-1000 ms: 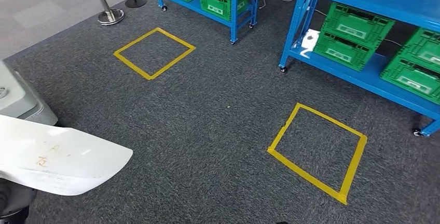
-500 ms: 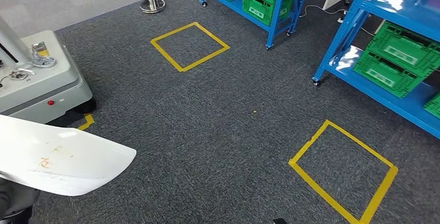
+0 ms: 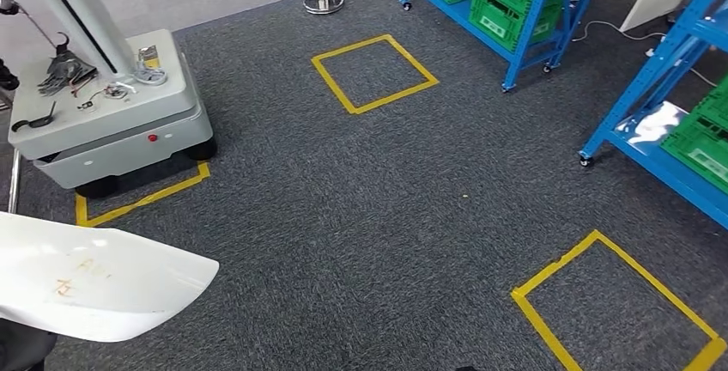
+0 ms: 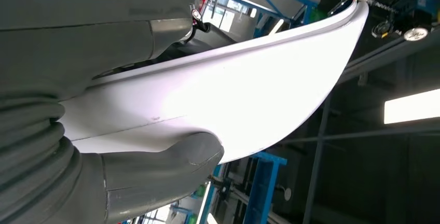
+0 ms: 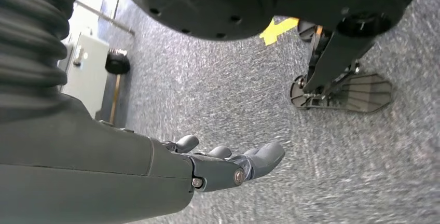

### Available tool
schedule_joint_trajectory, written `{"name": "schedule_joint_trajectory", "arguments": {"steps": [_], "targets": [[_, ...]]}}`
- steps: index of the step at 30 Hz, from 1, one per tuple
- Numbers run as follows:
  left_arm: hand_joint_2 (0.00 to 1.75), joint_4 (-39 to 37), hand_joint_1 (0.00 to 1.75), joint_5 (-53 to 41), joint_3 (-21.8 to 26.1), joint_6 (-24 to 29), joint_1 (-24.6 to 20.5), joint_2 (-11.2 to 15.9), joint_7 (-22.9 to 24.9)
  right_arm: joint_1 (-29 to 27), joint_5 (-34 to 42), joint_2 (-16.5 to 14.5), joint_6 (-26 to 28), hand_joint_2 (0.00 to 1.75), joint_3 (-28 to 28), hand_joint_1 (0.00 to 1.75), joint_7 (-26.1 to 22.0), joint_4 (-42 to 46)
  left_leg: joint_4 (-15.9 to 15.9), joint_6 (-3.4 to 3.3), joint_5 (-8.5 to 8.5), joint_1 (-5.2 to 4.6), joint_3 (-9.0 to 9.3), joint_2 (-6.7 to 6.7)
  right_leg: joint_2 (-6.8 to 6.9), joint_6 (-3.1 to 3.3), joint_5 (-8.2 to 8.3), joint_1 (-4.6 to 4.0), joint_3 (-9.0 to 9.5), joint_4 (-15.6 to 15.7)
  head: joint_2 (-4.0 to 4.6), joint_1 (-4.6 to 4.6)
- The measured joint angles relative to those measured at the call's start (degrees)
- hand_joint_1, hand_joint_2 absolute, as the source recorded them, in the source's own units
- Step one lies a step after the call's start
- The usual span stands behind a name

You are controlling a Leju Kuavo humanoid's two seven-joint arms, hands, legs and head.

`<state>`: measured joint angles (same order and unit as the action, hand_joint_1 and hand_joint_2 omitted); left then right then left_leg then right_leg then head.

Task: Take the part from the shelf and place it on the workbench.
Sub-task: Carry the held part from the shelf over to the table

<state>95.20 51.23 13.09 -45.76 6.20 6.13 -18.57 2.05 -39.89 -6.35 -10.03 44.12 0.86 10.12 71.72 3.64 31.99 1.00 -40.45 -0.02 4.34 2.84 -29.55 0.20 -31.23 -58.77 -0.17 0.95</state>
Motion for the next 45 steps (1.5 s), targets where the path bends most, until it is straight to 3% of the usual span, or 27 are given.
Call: {"name": "schedule_joint_trajectory", "arguments": {"steps": [2,4,7,9,11,13,14,15,16,18,20,22,23,24,26,27,29,30,31,33,35,37,38,40,42,44,45], "targets": [[1.75,0.17,1.75,-0.3,0.31,0.05,-0.06,0.33,0.01,0.06,-0.33,-0.05,0.01,1.75,0.0,0.0,0.19,0.0,-7.52,-0.36,-3.2,-0.2,4.29,2.2,1.52,-0.36,-0.42,-0.15,0.26,-0.23,0.0,-0.01],[1.75,0.32,1.75,-0.45,0.56,0.11,-0.2,0.77,0.14,0.1,-0.39,-0.08,0.03,1.75,0.0,0.0,0.36,0.0,-12.15,-1.08,-4.55,-0.56,6.87,3.84,2.72,-0.95,-0.87,-0.34,0.61,-0.43,0.0,-0.04],[1.75,0.53,1.75,-0.63,1.16,0.15,-0.13,1.4,0.23,0.37,-0.31,-0.14,0.04,1.75,0.01,0.0,0.32,0.0,-12.85,-2.14,-4.78,-0.73,6.9,2.27,4.17,-1.93,-1.21,-0.28,1.12,-0.23,-0.01,-0.06],[1.75,0.8,1.75,-0.88,1.64,0.19,-0.07,1.71,0.14,0.6,-0.23,-0.2,0.04,1.75,0.01,0.0,0.26,0.0,-13.38,-2.69,-5.11,-0.43,7.17,0.89,1.66,-2.59,-2.5,-0.06,0.59,-1.92,0.0,-0.15],[1.75,1.03,1.75,-1.41,1.93,0.41,-0.13,1.94,0.15,0.63,-0.22,-0.25,0.02,1.75,-0.01,0.0,0.38,0.0,-13.57,-3.07,-5.25,-0.25,7.32,-0.45,-2.52,-2.88,-5.63,0.15,-2.37,-8.06,0.0,-0.33],[1.75,1.08,1.75,-2.09,2.05,0.86,-0.19,2.35,0.35,0.51,-0.15,-0.29,-0.01,1.75,0.01,0.0,0.6,0.0,-13.47,-3.27,-5.26,-0.3,7.16,-2.04,-4.06,-2.85,-8.02,0.16,-6.06,-14.89,-0.01,-0.43],[1.75,1.1,1.75,-2.49,2.2,1.14,-0.18,2.69,0.45,0.5,-0.1,-0.29,-0.01,1.75,0.03,0.0,0.76,0.0,-13.38,-3.27,-5.25,-0.33,7.13,-2.89,-4.24,-2.8,-7.76,0.17,-6.82,-16.02,0.0,-0.44],[1.75,1.18,1.75,-2.97,2.45,1.47,-0.19,3.09,0.46,0.51,0.03,-0.3,0.03,1.75,0.04,0.0,0.96,0.0,-13.25,-3.22,-5.21,-0.33,7.13,-3.78,-4.4,-2.72,-6.39,0.21,-6.48,-14.94,0.0,-0.44],[1.75,1.36,1.75,-3.61,2.84,1.79,-0.2,3.57,0.45,0.54,0.17,-0.31,0.12,1.75,0.06,0.0,1.25,0.0,-13.07,-3.12,-5.15,-0.29,7.14,-4.65,-4.83,-2.63,-4.23,0.32,-5.12,-11.84,0.0,-0.44],[1.75,1.96,1.75,-5.0,3.64,2.26,-0.34,4.38,0.36,0.38,0.52,-0.36,0.32,1.75,0.16,0.0,1.92,-0.01,-12.59,-2.62,-5.0,-0.2,6.88,-6.34,-7.5,-2.47,-1.11,0.67,-1.84,-4.57,-0.01,-0.43],[1.75,2.47,1.75,-6.07,4.1,2.53,-0.64,4.98,0.27,0.19,0.73,-0.5,0.39,1.75,0.35,0.0,2.48,-0.03,-12.45,-1.74,-5.16,0.01,6.34,-7.91,-9.46,-2.27,-0.67,0.69,-0.5,-1.34,-0.01,-0.42],[1.75,2.64,1.75,-6.78,4.39,2.78,-0.79,5.46,0.22,0.14,0.71,-0.62,0.33,1.75,0.46,0.0,2.72,-0.04,-12.84,-0.76,-5.62,0.33,5.81,-9.36,-8.42,-1.65,-0.51,0.42,-0.33,-0.9,-0.01,-0.42],[1.75,2.67,1.75,-6.94,4.53,2.92,-0.75,5.71,0.11,0.14,0.61,-0.65,0.25,1.75,0.48,0.0,2.64,-0.04,-12.75,-0.49,-5.56,0.36,5.53,-8.73,-7.59,-1.17,-0.3,0.38,-0.09,-0.55,-0.01,-0.39],[1.75,2.71,1.75,-7.14,4.64,3.07,-0.76,5.96,-0.02,0.15,0.51,-0.67,0.17,1.75,0.49,0.0,2.53,-0.04,-11.82,-0.31,-4.99,0.27,4.95,-7.23,-6.71,-0.73,-0.06,0.43,0.13,-0.16,-0.01,-0.34],[1.75,3.06,1.75,-7.39,4.72,3.24,-0.67,6.28,-0.41,0.09,0.37,-0.7,0.08,1.75,0.5,0.0,2.44,-0.04,-6.52,-0.27,-2.15,0.0,2.48,-2.83,-5.02,-0.15,0.15,0.35,0.38,0.3,0.0,-0.21],[1.75,3.41,1.75,-7.49,4.73,3.26,-0.47,6.36,-0.53,-0.01,0.34,-0.71,0.08,1.75,0.51,0.0,2.54,-0.04,-2.77,-0.21,-0.44,-0.07,0.75,-1.53,-4.14,0.0,0.09,0.22,0.41,0.32,0.0,-0.17],[1.75,4.25,1.75,-7.51,4.72,3.26,0.26,6.38,-0.62,-0.27,0.22,-0.71,0.05,1.75,0.51,0.0,3.0,-0.05,2.01,-0.12,0.86,-0.06,-1.38,-0.58,-2.27,0.12,-0.14,0.03,0.53,0.3,0.0,-0.16],[1.75,4.61,1.75,-7.54,4.69,3.27,0.56,6.38,-0.59,-0.35,0.18,-0.71,0.03,1.75,0.51,0.0,3.21,-0.06,1.52,-0.11,0.05,-0.06,-0.99,-0.33,-1.37,0.09,-0.28,-0.01,0.64,0.28,-0.01,-0.16],[1.75,4.97,1.75,-7.62,4.67,3.27,0.74,6.38,-0.58,-0.39,0.15,-0.71,0.02,1.75,0.51,0.0,3.33,-0.06,-1.08,-0.15,-1.58,-0.06,0.5,0.1,-0.5,0.0,-0.45,-0.02,0.81,0.26,0.0,-0.16],[1.75,5.85,1.75,-8.0,4.63,3.32,0.95,6.4,-0.69,-0.33,0.3,-0.72,-0.02,1.75,0.58,0.0,3.35,-0.07,-8.51,-0.47,-4.42,-0.32,4.66,2.26,1.01,-0.43,-0.93,-0.21,1.22,0.1,-0.01,-0.15],[1.75,7.24,1.75,-8.52,4.61,3.5,1.63,6.41,-0.98,-0.21,0.41,-0.79,-0.33,1.75,0.76,0.0,3.32,-0.07,-12.33,-1.2,-5.15,-0.71,6.71,3.43,2.17,-1.01,-1.34,-0.49,1.52,-0.04,-0.01,-0.26],[1.75,8.84,1.75,-9.08,4.62,3.67,2.79,6.35,-1.16,-0.02,0.17,-0.92,-1.01,1.75,0.86,0.0,3.37,-0.07,-12.52,-2.0,-5.15,-0.88,6.65,2.28,3.25,-1.56,-1.51,-0.58,1.85,0.09,-0.01,-0.37],[1.75,9.53,1.75,-9.31,4.64,3.72,3.28,6.29,-1.17,0.07,-0.03,-0.99,-1.33,1.75,0.87,0.0,3.39,-0.07,-12.65,-2.31,-5.28,-0.81,6.63,1.63,2.82,-1.9,-1.77,-0.46,1.91,-0.13,-0.01,-0.38],[1.75,10.63,1.75,-9.9,4.69,3.84,3.75,6.08,-1.2,0.14,-0.36,-1.12,-1.72,1.75,0.86,0.0,3.33,-0.07,-12.96,-2.91,-5.55,-0.47,6.66,0.35,-0.35,-2.54,-3.74,-0.2,0.57,-3.27,-0.01,-0.46],[1.75,11.67,1.75,-11.19,4.76,3.94,4.07,5.49,-1.29,0.08,-0.52,-1.22,-1.94,1.75,0.86,0.0,2.63,-0.07,-13.02,-3.3,-5.65,-0.34,6.58,-0.93,-3.59,-2.87,-7.22,-0.03,-3.16,-10.72,-0.01,-0.55],[1.75,12.68,1.75,-12.74,4.96,3.98,4.63,4.57,-1.35,0.04,-0.55,-1.26,-2.03,1.75,0.87,0.0,1.12,-0.07,-12.95,-3.44,-5.66,-0.39,6.53,-2.37,-4.19,-2.86,-8.73,-0.1,-6.28,-16.54,-0.01,-0.58],[1.75,13.19,1.75,-13.31,5.21,3.99,4.92,4.07,-1.27,0.04,-0.63,-1.27,-2.03,1.75,0.87,0.0,0.1,-0.07,-12.9,-3.44,-5.68,-0.4,6.54,-3.19,-4.29,-2.72,-7.84,-0.15,-6.43,-16.51,-0.01,-0.59]]}}
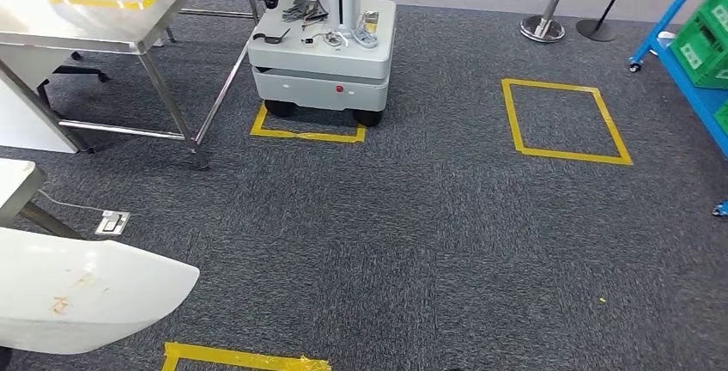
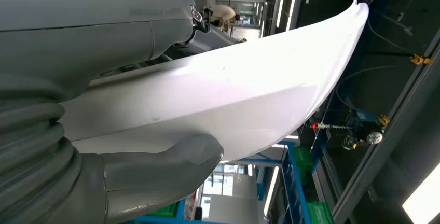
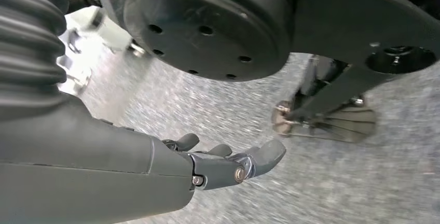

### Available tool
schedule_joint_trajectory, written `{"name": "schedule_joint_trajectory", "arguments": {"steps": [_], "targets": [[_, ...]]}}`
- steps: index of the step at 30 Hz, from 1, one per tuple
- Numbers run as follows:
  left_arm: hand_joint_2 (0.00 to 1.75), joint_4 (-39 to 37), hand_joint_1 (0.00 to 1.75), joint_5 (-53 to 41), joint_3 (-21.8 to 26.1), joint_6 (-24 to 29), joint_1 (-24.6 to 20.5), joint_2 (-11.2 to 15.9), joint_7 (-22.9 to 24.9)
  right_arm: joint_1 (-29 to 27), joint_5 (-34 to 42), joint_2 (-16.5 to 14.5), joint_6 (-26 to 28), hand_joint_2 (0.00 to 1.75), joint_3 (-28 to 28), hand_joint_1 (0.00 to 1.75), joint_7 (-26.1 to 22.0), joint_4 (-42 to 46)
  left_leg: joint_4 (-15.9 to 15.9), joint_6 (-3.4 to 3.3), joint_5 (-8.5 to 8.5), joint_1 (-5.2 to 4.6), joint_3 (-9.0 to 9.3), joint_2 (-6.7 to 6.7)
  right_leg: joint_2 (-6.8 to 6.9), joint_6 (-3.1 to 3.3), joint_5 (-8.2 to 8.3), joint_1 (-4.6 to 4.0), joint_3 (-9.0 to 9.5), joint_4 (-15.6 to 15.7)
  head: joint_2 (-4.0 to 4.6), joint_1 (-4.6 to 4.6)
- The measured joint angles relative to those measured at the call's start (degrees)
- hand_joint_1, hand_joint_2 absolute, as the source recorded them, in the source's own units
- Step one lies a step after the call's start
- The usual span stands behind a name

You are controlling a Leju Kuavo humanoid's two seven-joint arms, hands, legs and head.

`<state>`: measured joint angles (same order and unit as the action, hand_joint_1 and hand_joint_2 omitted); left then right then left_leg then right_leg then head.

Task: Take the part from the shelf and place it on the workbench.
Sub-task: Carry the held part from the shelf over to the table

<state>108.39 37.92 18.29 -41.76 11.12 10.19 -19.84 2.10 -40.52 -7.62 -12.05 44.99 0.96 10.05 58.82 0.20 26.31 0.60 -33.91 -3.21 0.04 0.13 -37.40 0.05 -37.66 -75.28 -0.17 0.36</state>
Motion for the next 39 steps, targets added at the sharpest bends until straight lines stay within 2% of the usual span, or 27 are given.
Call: {"name": "schedule_joint_trajectory", "arguments": {"steps": [2,3,5,6,8,9,10,12,13,14,15,16,18,20,21,23,24,25,27,29,30,31,32,34,36,38,39], "targets": [[1.75,0.97,1.75,-0.89,0.82,0.2,0.42,-0.95,0.32,-0.02,-0.47,-0.01,0.01,1.75,-0.02,0.0,-2.06,0.0,0.11,0.12,-0.08,0.01,0.01,-1.75,-1.12,0.52,4.19,-0.04,2.74,6.21,0.0,-0.01],[1.75,1.43,1.75,-1.3,1.34,0.33,0.6,-1.37,0.47,-0.01,-0.76,0.02,-0.02,1.75,-0.03,0.0,-3.07,0.0,0.18,0.28,-0.16,-0.03,-0.07,-2.53,-2.68,0.87,5.86,-0.02,4.57,10.32,0.0,0.01],[1.75,2.38,1.75,-2.09,2.47,0.59,1.07,-1.92,0.71,0.06,-1.21,0.07,-0.09,1.75,-0.08,0.0,-4.54,0.0,0.24,0.86,-0.39,-0.01,-0.43,-3.93,-4.83,1.17,7.31,-0.05,6.76,15.49,0.0,0.02],[1.75,2.89,1.75,-2.32,3.15,0.7,1.46,-2.07,0.83,0.12,-1.36,0.1,-0.12,1.75,-0.1,0.0,-4.91,0.0,0.15,1.28,-0.58,0.06,-0.63,-4.61,-5.04,1.27,7.19,-0.14,6.98,16.17,0.0,0.01],[1.75,3.84,1.75,-2.43,4.78,0.86,2.37,-2.19,1.06,0.19,-1.48,0.11,-0.1,1.75,-0.11,0.0,-5.06,0.0,-0.18,2.09,-0.94,0.23,-1.11,-5.75,-3.47,1.71,7.6,-0.09,7.24,16.72,0.0,-0.02],[1.75,4.17,1.75,-2.35,5.58,0.88,2.7,-2.22,1.14,0.2,-1.45,0.13,-0.08,1.75,-0.1,0.0,-4.98,0.0,0.23,2.36,-0.58,0.17,-1.46,-4.92,-2.64,2.11,7.86,0.02,7.44,17.12,0.0,0.01],[1.75,4.39,1.75,-2.26,6.21,0.88,2.82,-2.25,1.21,0.18,-1.34,0.15,-0.02,1.75,-0.1,0.0,-4.8,0.0,1.63,2.57,0.47,0.07,-2.22,-3.26,-1.73,2.46,8.12,0.17,7.63,17.53,0.0,0.08],[1.75,4.52,1.75,-2.3,6.81,0.87,2.71,-2.43,1.3,0.06,-0.86,0.19,0.32,1.75,-0.09,0.0,-3.74,0.0,7.93,2.98,4.27,-0.04,-4.96,1.05,0.1,2.87,8.31,0.13,7.73,17.85,0.0,0.21],[1.75,4.42,1.75,-2.68,6.88,1.02,2.51,-2.53,1.3,-0.04,-0.57,0.19,0.63,1.75,-0.08,0.0,-2.54,0.0,11.76,3.25,6.05,0.05,-6.65,2.16,1.06,2.93,8.28,0.08,7.69,17.83,0.0,0.23],[1.75,4.17,1.75,-3.18,6.86,1.34,2.18,-2.63,1.18,-0.14,-0.31,0.19,0.99,1.75,-0.05,0.0,-0.99,0.0,14.54,3.49,6.99,0.17,-7.8,2.67,2.02,2.93,8.21,0.04,7.66,17.78,0.0,0.23],[1.75,3.77,1.75,-3.74,6.82,1.84,1.62,-2.68,0.96,-0.18,-0.06,0.19,1.36,1.75,-0.01,0.0,0.64,0.0,15.39,3.69,6.83,0.3,-7.98,2.94,2.99,2.89,8.12,0.04,7.67,17.73,0.0,0.23],[1.75,3.2,1.75,-4.19,6.74,2.53,0.84,-2.69,0.63,-0.17,0.17,0.19,1.72,1.75,0.04,0.0,2.14,0.0,13.8,3.86,5.61,0.42,-6.92,3.29,3.91,2.78,8.01,0.08,7.72,17.67,0.0,0.24],[1.75,1.84,1.75,-4.73,6.45,3.86,-1.04,-2.66,-0.08,-0.04,0.69,0.19,2.19,1.75,0.21,0.0,3.84,0.01,6.01,3.87,2.25,0.53,-2.46,5.4,5.52,2.35,7.67,0.09,7.92,17.4,0.0,0.26],[1.75,0.72,1.75,-5.02,5.95,4.74,-2.7,-2.66,-0.56,0.07,0.94,0.21,2.38,1.75,0.43,0.0,4.48,0.02,0.59,3.02,0.61,0.36,0.67,7.21,6.62,1.71,7.23,-0.12,8.09,17.06,0.0,0.21],[1.75,0.32,1.75,-5.08,5.68,4.97,-3.33,-2.68,-0.7,0.13,0.95,0.22,2.4,1.75,0.51,0.0,4.61,0.02,0.01,2.43,0.6,0.21,0.93,7.34,7.09,1.38,7.1,-0.25,8.19,16.97,0.01,0.19],[1.75,-0.31,1.75,-5.16,5.24,5.26,-4.19,-2.71,-0.87,0.34,0.94,0.23,2.41,1.75,0.56,0.0,4.69,0.03,0.05,1.44,0.37,0.16,0.68,6.0,7.76,0.69,6.89,-0.22,8.42,16.94,0.01,0.15],[1.75,-0.55,1.75,-5.18,5.1,5.3,-4.55,-2.74,-0.96,0.44,0.94,0.23,2.42,1.75,0.57,0.0,4.67,0.03,-0.08,1.07,0.25,0.26,0.64,5.43,6.92,0.26,6.48,-0.09,8.35,16.5,0.01,0.13],[1.75,-0.75,1.75,-5.2,4.96,5.33,-4.94,-2.78,-1.02,0.49,0.94,0.23,2.43,1.75,0.59,0.0,4.55,0.04,-0.23,0.7,0.1,0.42,0.62,4.82,5.31,-0.1,5.54,0.05,7.78,15.13,0.01,0.05],[1.75,-1.05,1.75,-5.31,4.55,5.25,-5.61,-2.98,-1.17,0.41,0.97,0.23,2.39,1.75,0.65,0.0,3.73,0.04,-0.35,0.2,-0.15,0.6,0.53,3.55,1.48,-0.55,2.29,0.25,4.74,8.92,0.0,-0.1],[1.75,-1.25,1.75,-5.61,4.1,5.06,-5.89,-3.24,-1.25,0.37,0.99,0.23,2.17,1.75,0.82,0.0,2.33,0.04,-0.26,0.02,-0.27,0.56,0.21,2.03,0.22,-0.57,-0.23,0.23,0.97,1.79,0.0,-0.17],[1.75,-1.3,1.75,-5.8,3.94,4.97,-5.97,-3.36,-1.26,0.41,0.95,0.23,2.06,1.75,0.89,0.0,1.61,0.04,-0.17,0.0,-0.29,0.54,0.12,1.22,0.1,-0.49,-0.01,0.21,0.18,0.49,0.0,-0.18],[1.75,-1.33,1.75,-5.93,3.79,4.91,-6.1,-3.47,-1.26,0.48,0.89,0.23,1.99,1.75,0.93,0.0,0.89,0.04,-0.06,0.02,-0.31,0.53,0.08,0.35,-0.03,-0.35,1.31,0.21,0.46,1.37,0.0,-0.19],[1.75,-1.33,1.75,-6.01,3.65,4.87,-6.28,-3.58,-1.27,0.52,0.82,0.22,1.97,1.75,0.93,0.0,0.13,0.04,0.05,0.07,-0.33,0.53,0.07,-0.53,-0.46,-0.14,3.47,0.24,1.77,4.41,0.0,-0.2],[1.75,-1.29,1.75,-6.05,3.26,4.74,-6.72,-3.79,-1.32,0.5,0.8,0.21,2.01,1.75,0.94,0.0,-1.23,0.04,0.27,0.43,-0.44,0.54,-0.14,-2.22,-3.35,0.37,6.96,0.46,5.08,12.23,0.0,-0.19],[1.75,-1.28,1.75,-6.01,2.67,4.55,-7.11,-3.94,-1.32,0.58,0.86,0.21,2.16,1.75,0.96,0.0,-1.42,0.04,0.23,1.23,-0.76,0.64,-0.68,-3.77,-5.49,0.68,7.74,0.47,6.5,16.05,0.0,-0.2],[1.75,-1.29,1.75,-5.92,2.2,4.46,-7.3,-3.98,-1.26,0.74,0.92,0.18,2.28,1.75,0.98,0.0,-0.95,0.04,-0.19,2.2,-1.28,0.81,-1.2,-5.25,-4.47,1.1,7.85,0.38,6.53,16.43,0.0,-0.26],[1.75,-1.3,1.75,-5.88,2.1,4.45,-7.3,-3.97,-1.26,0.79,0.93,0.16,2.31,1.75,0.98,0.0,-0.77,0.04,-0.17,2.52,-1.33,0.78,-1.47,-4.94,-3.68,1.44,8.11,0.47,6.73,16.79,0.01,-0.25]]}}
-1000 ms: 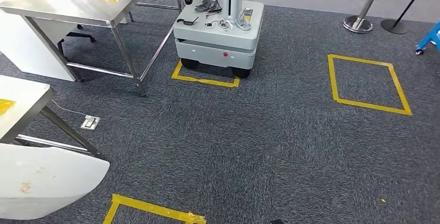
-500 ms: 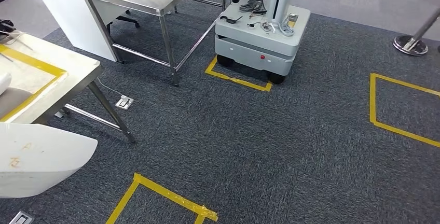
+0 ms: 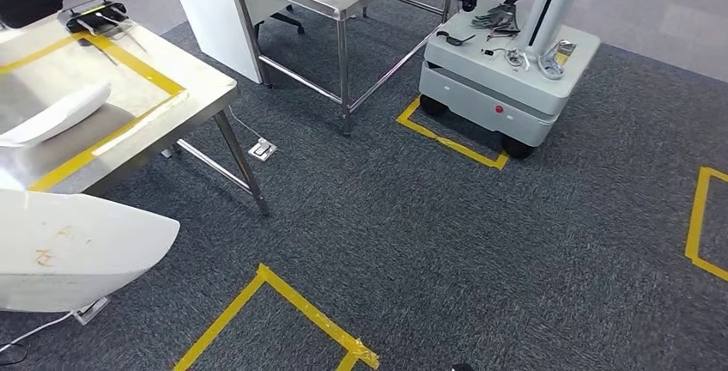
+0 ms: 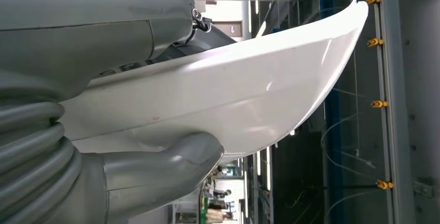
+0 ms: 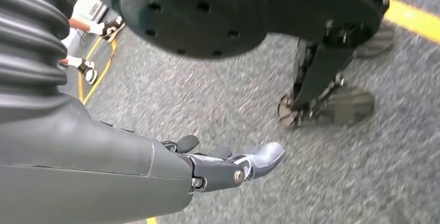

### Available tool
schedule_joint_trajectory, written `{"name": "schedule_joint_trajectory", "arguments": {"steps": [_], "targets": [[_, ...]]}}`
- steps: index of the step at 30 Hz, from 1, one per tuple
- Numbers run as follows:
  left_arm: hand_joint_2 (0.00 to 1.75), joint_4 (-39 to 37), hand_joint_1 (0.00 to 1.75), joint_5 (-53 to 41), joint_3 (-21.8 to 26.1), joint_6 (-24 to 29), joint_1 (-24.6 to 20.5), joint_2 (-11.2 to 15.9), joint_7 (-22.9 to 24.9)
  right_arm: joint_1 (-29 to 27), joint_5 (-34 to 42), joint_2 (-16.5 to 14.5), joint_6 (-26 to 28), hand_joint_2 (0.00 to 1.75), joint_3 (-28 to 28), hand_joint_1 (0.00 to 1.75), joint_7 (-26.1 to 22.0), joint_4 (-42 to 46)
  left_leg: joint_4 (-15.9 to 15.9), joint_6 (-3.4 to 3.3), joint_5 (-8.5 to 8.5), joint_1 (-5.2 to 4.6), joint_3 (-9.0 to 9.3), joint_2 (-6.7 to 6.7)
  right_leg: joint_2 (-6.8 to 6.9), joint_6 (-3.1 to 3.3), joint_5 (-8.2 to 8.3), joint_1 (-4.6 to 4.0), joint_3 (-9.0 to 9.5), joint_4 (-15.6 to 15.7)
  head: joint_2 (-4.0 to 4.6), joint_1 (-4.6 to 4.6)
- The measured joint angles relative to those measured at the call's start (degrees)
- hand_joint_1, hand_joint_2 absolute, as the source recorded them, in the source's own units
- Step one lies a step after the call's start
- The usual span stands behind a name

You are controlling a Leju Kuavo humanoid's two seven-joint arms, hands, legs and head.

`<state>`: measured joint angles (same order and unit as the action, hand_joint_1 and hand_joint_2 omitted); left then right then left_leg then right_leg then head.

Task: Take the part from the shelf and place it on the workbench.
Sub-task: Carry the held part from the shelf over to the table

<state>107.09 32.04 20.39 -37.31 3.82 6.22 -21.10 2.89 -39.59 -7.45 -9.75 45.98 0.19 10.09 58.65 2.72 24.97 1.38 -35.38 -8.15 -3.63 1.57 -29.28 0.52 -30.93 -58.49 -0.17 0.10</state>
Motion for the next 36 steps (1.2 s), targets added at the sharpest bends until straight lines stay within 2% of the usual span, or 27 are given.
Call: {"name": "schedule_joint_trajectory", "arguments": {"steps": [2,3,4,5,6,7,8,9,11,12,13,14,15,16,19,21,23,24,25,27,29,30,31,32,33,35,36], "targets": [[1.75,-0.12,1.75,0.06,-0.17,0.0,-0.33,0.04,0.01,0.0,0.1,-0.03,0.11,1.75,0.04,0.0,0.29,0.0,2.55,0.45,1.69,-0.26,-1.5,3.23,1.8,0.75,0.57,0.21,0.48,0.87,0.0,0.15],[1.75,-0.22,1.75,0.1,-0.33,0.0,-0.55,0.04,-0.01,-0.02,0.24,-0.02,0.24,1.75,0.1,0.0,0.6,0.01,5.52,0.58,3.44,-0.36,-2.82,5.46,2.7,1.0,0.68,0.09,0.64,1.08,0.0,0.26],[1.75,-0.34,1.75,0.14,-0.55,0.0,-0.76,0.05,-0.01,-0.08,0.39,-0.02,0.46,1.75,0.24,0.0,1.07,0.01,9.24,0.76,5.35,-0.4,-4.46,6.87,3.61,1.21,0.66,-0.04,0.65,1.11,0.0,0.34],[1.75,-0.47,1.75,0.17,-0.78,0.0,-0.85,0.04,-0.04,-0.17,0.54,-0.03,0.68,1.75,0.41,0.0,1.66,0.01,12.7,0.93,6.79,-0.37,-5.96,7.49,4.58,1.32,0.56,-0.15,0.64,1.05,-0.01,0.35],[1.75,-0.59,1.75,0.19,-0.98,0.0,-0.85,0.05,-0.05,-0.27,0.64,-0.03,0.87,1.75,0.6,0.0,2.24,0.01,14.64,1.06,7.19,-0.34,-6.69,7.74,5.5,1.37,0.43,-0.21,0.67,0.96,-0.01,0.35],[1.75,-0.69,1.75,0.19,-1.12,0.0,-0.84,0.09,-0.05,-0.35,0.68,-0.02,1.02,1.75,0.76,0.0,2.73,0.01,14.62,1.15,6.6,-0.32,-6.45,7.95,6.4,1.35,0.26,-0.24,0.72,0.87,-0.01,0.35],[1.75,-0.75,1.75,0.2,-1.2,0.0,-0.88,0.13,-0.06,-0.39,0.7,-0.03,1.06,1.75,0.86,0.0,3.03,0.01,12.22,1.18,5.06,-0.3,-4.98,8.37,7.25,1.27,0.06,-0.24,0.84,0.77,-0.01,0.35],[1.75,-0.78,1.75,0.21,-1.25,0.0,-0.93,0.19,-0.07,-0.39,0.71,-0.04,1.07,1.75,0.92,0.0,3.19,0.01,8.33,1.1,3.24,-0.31,-2.75,9.37,8.0,1.11,-0.18,-0.27,1.01,0.63,-0.01,0.35],[1.75,-0.78,1.75,0.22,-1.36,0.0,-1.11,0.28,-0.09,-0.3,0.72,-0.06,1.07,1.75,0.97,0.0,3.23,0.01,1.92,0.3,1.25,-0.68,0.9,11.74,9.25,0.6,-0.7,-0.6,1.31,0.31,-0.01,0.33],[1.75,-0.77,1.75,0.22,-1.42,0.0,-1.18,0.31,-0.1,-0.27,0.72,-0.06,1.07,1.75,0.98,0.0,3.22,0.01,0.61,-0.22,1.11,-0.87,1.57,12.33,9.78,0.33,-0.88,-0.77,1.43,0.2,-0.01,0.31],[1.75,-0.77,1.75,0.24,-1.46,0.0,-1.21,0.33,-0.11,-0.23,0.73,-0.06,1.07,1.75,0.99,0.0,3.23,0.01,0.47,-0.76,1.25,-1.06,1.56,12.14,10.35,0.07,-0.99,-0.92,1.5,0.16,-0.01,0.29],[1.75,-0.75,1.75,0.26,-1.48,0.0,-1.21,0.36,-0.13,-0.18,0.73,-0.06,1.07,1.75,1.01,0.0,3.27,0.01,0.41,-1.2,1.1,-0.98,1.43,11.33,10.97,-0.2,-1.09,-0.95,1.64,0.17,0.0,0.28],[1.75,-0.74,1.75,0.27,-1.49,0.0,-1.18,0.39,-0.14,-0.12,0.73,-0.06,1.07,1.75,1.01,0.0,3.29,0.01,0.29,-1.54,1.0,-0.85,1.39,10.67,10.91,-0.54,-1.34,-0.87,1.7,0.0,0.01,0.28],[1.75,-0.72,1.75,0.3,-1.49,0.0,-1.21,0.43,-0.17,-0.05,0.75,-0.05,1.07,1.75,1.02,0.0,3.32,0.02,0.12,-1.91,0.87,-0.67,1.38,10.01,9.95,-0.91,-1.96,-0.76,1.48,-0.73,0.01,0.26],[1.75,-0.67,1.75,0.33,-1.5,0.0,-1.52,0.49,-0.22,0.02,0.81,-0.04,1.07,1.75,1.03,0.0,3.31,0.03,-0.19,-2.59,0.51,-0.27,1.3,8.72,5.46,-1.62,-4.97,-0.42,-0.78,-5.59,0.01,-0.02],[1.75,-0.67,1.75,0.33,-1.52,0.0,-1.58,0.48,-0.21,0.01,0.81,-0.04,1.07,1.75,1.04,0.0,3.32,0.03,-0.18,-2.65,0.47,-0.26,1.23,8.55,4.97,-1.68,-5.6,-0.38,-1.39,-6.8,0.01,-0.09],[1.75,-0.7,1.75,0.33,-1.68,0.0,-1.58,0.45,-0.21,-0.04,0.87,-0.04,1.05,1.75,1.14,0.0,3.32,0.03,-0.13,-2.7,0.4,-0.25,1.01,7.57,4.44,-1.79,-6.88,-0.26,-3.66,-10.99,0.0,-0.13],[1.75,-0.73,1.75,0.33,-1.79,0.0,-1.59,0.43,-0.2,-0.06,0.92,-0.04,1.05,1.75,1.23,0.0,3.33,0.03,0.0,-2.62,0.33,-0.18,0.86,6.32,3.95,-1.79,-6.04,-0.13,-4.12,-11.4,0.0,-0.15],[1.75,-0.76,1.75,0.33,-1.91,0.0,-1.59,0.42,-0.2,-0.1,0.98,-0.04,1.06,1.75,1.33,0.0,3.34,0.03,0.17,-2.47,0.26,-0.09,0.72,4.91,3.07,-1.78,-4.55,0.04,-3.93,-10.41,0.0,-0.18],[1.75,-0.8,1.75,0.33,-2.03,0.0,-1.66,0.43,-0.14,-0.15,1.04,-0.04,1.09,1.75,1.45,0.0,3.45,0.03,0.53,-1.78,0.07,-0.01,0.35,2.47,0.26,-1.62,-0.9,0.37,-1.11,-3.45,0.0,-0.18],[1.75,-0.8,1.75,0.21,-2.19,0.23,-1.76,0.48,-0.03,-0.19,1.07,-0.04,1.19,1.75,1.56,0.0,4.01,0.03,0.45,-0.87,-0.3,-0.01,-0.13,1.03,-1.04,-1.33,-0.7,0.35,-0.18,-0.88,0.0,-0.18],[1.75,-0.82,1.75,0.04,-2.27,0.51,-1.77,0.54,0.0,-0.19,1.18,-0.04,1.31,1.75,1.68,0.0,4.3,0.03,0.24,-0.36,-0.59,0.06,-0.33,0.25,-0.41,-1.05,-0.59,0.29,-0.15,-0.7,-0.01,-0.18],[1.75,-0.84,1.75,-0.13,-2.34,0.86,-1.72,0.66,-0.08,-0.19,1.31,-0.06,1.45,1.75,1.82,0.0,4.51,0.03,0.11,-0.01,-0.78,0.13,-0.52,0.09,0.4,-0.63,-0.39,0.34,-0.01,-0.51,-0.01,-0.18],[1.75,-0.89,1.75,-0.27,-2.38,1.16,-1.72,0.84,-0.27,-0.2,1.46,-0.06,1.57,1.75,1.98,0.0,4.49,0.03,0.48,0.24,-0.57,0.05,-0.84,1.11,1.17,-0.16,-0.16,0.39,0.15,-0.28,-0.01,-0.12],[1.75,-0.96,1.75,-0.27,-2.4,1.33,-1.84,1.01,-0.48,-0.22,1.57,-0.06,1.63,1.75,2.14,0.0,4.38,0.03,1.86,0.4,0.3,-0.06,-1.56,2.81,1.99,0.28,0.08,0.45,0.28,-0.05,-0.01,-0.02],[1.75,-1.24,1.75,0.01,-2.53,1.39,-2.24,1.24,-0.8,-0.33,1.57,-0.06,1.46,1.75,2.33,0.0,3.97,0.03,8.04,0.55,3.78,-0.3,-4.23,6.68,3.6,0.83,0.25,0.27,0.34,0.13,-0.01,0.17],[1.75,-1.49,1.75,0.14,-2.66,1.38,-2.42,1.25,-0.81,-0.44,1.5,-0.06,1.25,1.75,2.37,0.0,3.61,0.03,11.93,0.65,5.56,-0.28,-5.87,7.44,4.5,0.95,0.22,0.14,0.32,0.12,-0.01,0.2]]}}
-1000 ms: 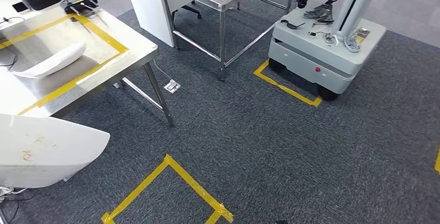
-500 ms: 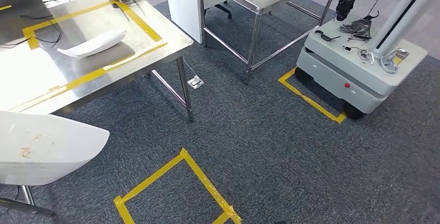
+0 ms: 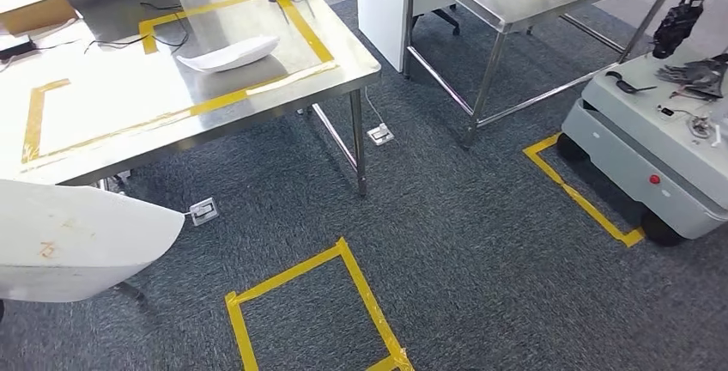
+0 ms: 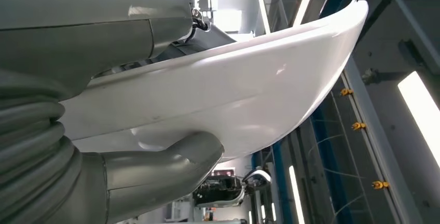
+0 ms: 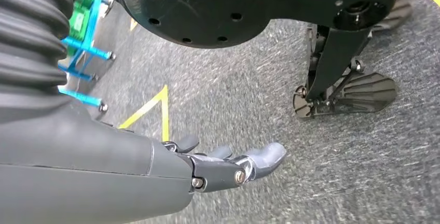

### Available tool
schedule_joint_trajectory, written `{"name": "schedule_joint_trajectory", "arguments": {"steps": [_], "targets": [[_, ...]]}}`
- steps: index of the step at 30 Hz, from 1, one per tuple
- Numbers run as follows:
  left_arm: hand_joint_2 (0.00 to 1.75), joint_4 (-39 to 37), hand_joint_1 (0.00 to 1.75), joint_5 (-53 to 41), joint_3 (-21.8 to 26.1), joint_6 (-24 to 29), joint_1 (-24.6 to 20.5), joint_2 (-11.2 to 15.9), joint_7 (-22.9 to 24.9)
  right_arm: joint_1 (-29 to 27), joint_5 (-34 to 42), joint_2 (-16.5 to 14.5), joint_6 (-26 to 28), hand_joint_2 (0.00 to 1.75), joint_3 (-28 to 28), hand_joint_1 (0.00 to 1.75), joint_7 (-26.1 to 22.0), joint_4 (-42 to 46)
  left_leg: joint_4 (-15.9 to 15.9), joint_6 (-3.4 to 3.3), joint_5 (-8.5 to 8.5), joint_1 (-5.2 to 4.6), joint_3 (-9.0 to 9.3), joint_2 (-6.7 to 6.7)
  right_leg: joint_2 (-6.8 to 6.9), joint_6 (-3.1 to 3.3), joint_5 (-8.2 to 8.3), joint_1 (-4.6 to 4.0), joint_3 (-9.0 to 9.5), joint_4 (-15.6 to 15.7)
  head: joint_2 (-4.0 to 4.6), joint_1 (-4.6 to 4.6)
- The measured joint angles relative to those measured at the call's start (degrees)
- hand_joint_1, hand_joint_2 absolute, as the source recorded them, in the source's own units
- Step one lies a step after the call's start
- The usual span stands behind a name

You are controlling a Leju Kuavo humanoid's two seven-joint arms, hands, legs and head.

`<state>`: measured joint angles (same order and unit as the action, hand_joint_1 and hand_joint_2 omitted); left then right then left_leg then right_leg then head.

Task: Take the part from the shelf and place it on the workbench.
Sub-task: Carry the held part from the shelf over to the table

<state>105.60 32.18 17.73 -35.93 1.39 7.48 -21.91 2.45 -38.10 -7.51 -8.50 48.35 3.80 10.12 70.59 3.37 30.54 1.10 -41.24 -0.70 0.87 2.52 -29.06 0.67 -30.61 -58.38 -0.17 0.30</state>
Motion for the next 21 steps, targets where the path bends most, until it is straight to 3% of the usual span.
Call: {"name": "schedule_joint_trajectory", "arguments": {"steps": [2,3,4,5,7,8,10,11,13,14,16,17,18,21], "targets": [[1.75,-0.55,1.75,0.07,-0.31,0.0,-0.18,0.0,0.07,-0.16,-0.26,-0.02,-0.48,1.75,0.02,0.0,-1.01,0.0,4.05,0.1,1.1,0.01,-1.43,0.42,1.76,0.09,-0.12,-0.14,0.01,-0.04,0.01,0.0],[1.75,-0.8,1.75,0.02,-0.45,0.06,-0.34,0.0,0.1,-0.17,-0.46,-0.03,-0.67,1.75,0.02,0.0,-1.48,0.0,2.95,0.08,0.12,0.01,-0.6,0.63,2.58,0.05,-0.21,-0.16,0.06,-0.08,0.01,0.0],[1.75,-0.99,1.75,-0.07,-0.6,0.21,-0.59,0.0,0.13,-0.11,-0.69,-0.04,-0.77,1.75,0.02,0.0,-1.78,0.0,-0.26,-0.01,-1.58,0.0,1.29,1.19,3.33,-0.06,-0.34,-0.17,0.14,-0.15,0.01,0.0],[1.75,-1.16,1.75,-0.16,-0.8,0.42,-0.91,0.02,0.15,-0.04,-0.93,-0.04,-0.85,1.75,0.02,0.0,-1.94,0.0,-4.23,-0.18,-2.94,-0.15,3.51,2.59,4.05,-0.24,-0.52,-0.24,0.27,-0.24,0.01,0.01],[1.75,-1.51,1.75,-0.32,-1.28,0.9,-1.49,0.15,0.15,0.09,-1.29,-0.01,-0.97,1.75,0.02,0.0,-1.9,0.0,-10.01,-1.07,-4.31,-0.6,6.65,4.83,5.32,-0.78,-0.95,-0.61,0.46,-0.51,0.0,-0.04],[1.75,-1.71,1.75,-0.35,-1.47,1.05,-1.58,0.24,0.09,0.12,-1.39,0.02,-1.07,1.75,0.02,0.0,-1.83,0.0,-10.95,-1.56,-4.16,-0.83,7.05,5.26,5.89,-1.03,-1.09,-0.8,0.56,-0.54,0.0,-0.07],[1.75,-2.04,1.75,-0.37,-1.63,1.18,-1.4,0.37,-0.15,0.18,-1.56,0.11,-1.27,1.75,0.02,0.0,-1.55,0.0,-11.13,-2.49,-4.32,-0.86,6.92,3.84,6.98,-1.58,-1.3,-0.93,0.81,-0.41,0.0,-0.11],[1.75,-2.13,1.75,-0.38,-1.68,1.2,-1.28,0.39,-0.29,0.21,-1.71,0.2,-1.35,1.75,0.02,0.0,-1.46,0.0,-11.26,-2.83,-4.44,-0.75,6.89,3.15,6.43,-1.97,-1.66,-0.84,0.81,-0.69,0.0,-0.13],[1.75,-2.19,1.75,-0.4,-1.82,1.21,-1.15,0.39,-0.53,0.25,-1.96,0.34,-1.45,1.75,0.02,0.0,-1.68,0.0,-11.51,-3.5,-4.75,-0.4,6.77,1.78,3.12,-2.67,-3.99,-0.57,-0.71,-4.26,0.0,-0.25],[1.75,-2.21,1.75,-0.37,-1.97,1.22,-1.03,0.38,-0.71,0.23,-2.02,0.39,-1.47,1.75,0.01,0.0,-1.99,0.0,-11.51,-3.66,-4.83,-0.34,6.61,1.11,1.12,-2.86,-5.82,-0.44,-2.43,-7.84,0.0,-0.32],[1.75,-2.25,1.75,-0.16,-2.24,1.25,-0.55,0.37,-1.09,0.09,-2.13,0.44,-1.47,1.75,0.0,0.0,-2.53,0.0,-11.48,-3.84,-4.94,-0.31,6.32,-0.38,-0.46,-2.93,-8.71,-0.36,-6.24,-15.27,0.0,-0.39],[1.75,-2.26,1.75,0.01,-2.35,1.25,-0.27,0.35,-1.22,0.03,-2.25,0.5,-1.45,1.75,0.01,0.0,-2.66,0.0,-11.46,-3.86,-4.97,-0.32,6.27,-1.0,-0.57,-2.89,-8.7,-0.37,-7.21,-16.91,0.0,-0.4],[1.75,-2.26,1.75,0.18,-2.45,1.28,-0.04,0.32,-1.28,0.02,-2.35,0.55,-1.42,1.75,0.02,0.0,-2.66,0.0,-11.42,-3.86,-4.98,-0.31,6.28,-1.61,-0.61,-2.79,-7.5,-0.36,-7.09,-16.25,0.0,-0.4],[1.75,-2.05,1.75,0.53,-2.68,1.46,0.52,0.03,-1.26,0.2,-2.16,0.83,-0.9,1.75,0.02,0.0,-1.8,0.0,-11.16,-3.49,-4.95,-0.37,6.37,-3.0,-1.37,-2.33,-1.54,-0.28,-2.67,-5.47,0.0,-0.42]]}}
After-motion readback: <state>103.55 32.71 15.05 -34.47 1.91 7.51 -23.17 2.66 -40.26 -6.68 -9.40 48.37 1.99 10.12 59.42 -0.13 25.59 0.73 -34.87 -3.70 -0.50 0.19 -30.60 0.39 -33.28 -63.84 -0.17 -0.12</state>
